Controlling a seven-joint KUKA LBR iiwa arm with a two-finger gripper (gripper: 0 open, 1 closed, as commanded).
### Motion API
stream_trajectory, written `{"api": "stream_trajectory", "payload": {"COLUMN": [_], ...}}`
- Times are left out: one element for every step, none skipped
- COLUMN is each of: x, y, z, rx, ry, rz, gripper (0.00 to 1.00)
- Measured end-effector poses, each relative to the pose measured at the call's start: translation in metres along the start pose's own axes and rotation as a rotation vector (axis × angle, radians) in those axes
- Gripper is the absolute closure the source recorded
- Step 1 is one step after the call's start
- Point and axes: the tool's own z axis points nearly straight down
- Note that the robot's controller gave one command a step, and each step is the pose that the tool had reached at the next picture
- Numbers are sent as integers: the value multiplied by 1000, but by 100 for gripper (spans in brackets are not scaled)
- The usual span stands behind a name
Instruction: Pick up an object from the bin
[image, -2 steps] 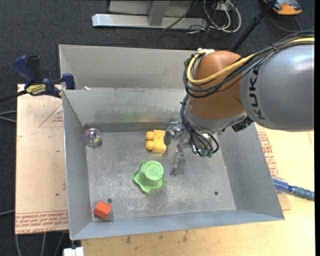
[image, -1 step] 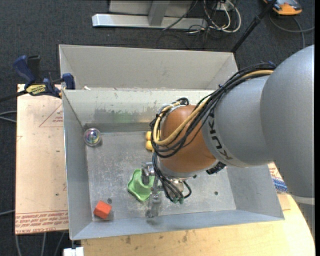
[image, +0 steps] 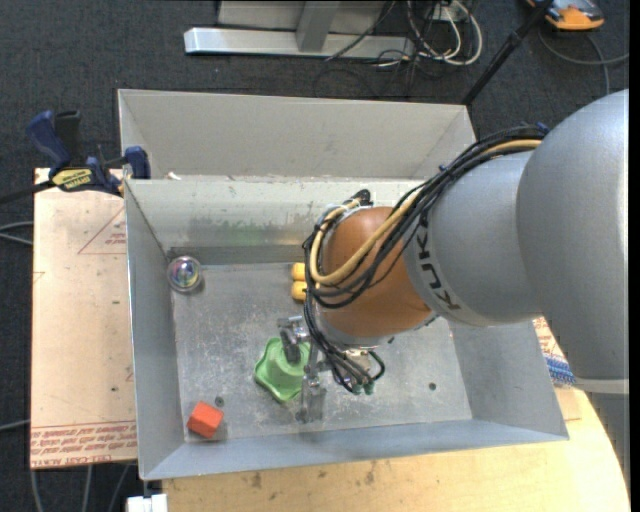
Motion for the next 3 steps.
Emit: {"api": "stream_trajectory", "payload": {"x": [-25, -26, -20], "y": [-1, -1, -16], "z": [17, 16, -150], "rx": [-2, -2, 1], "ry": [-32, -33, 7], "rz": [-212, -211, -314], "gripper": [0, 100, 100]}}
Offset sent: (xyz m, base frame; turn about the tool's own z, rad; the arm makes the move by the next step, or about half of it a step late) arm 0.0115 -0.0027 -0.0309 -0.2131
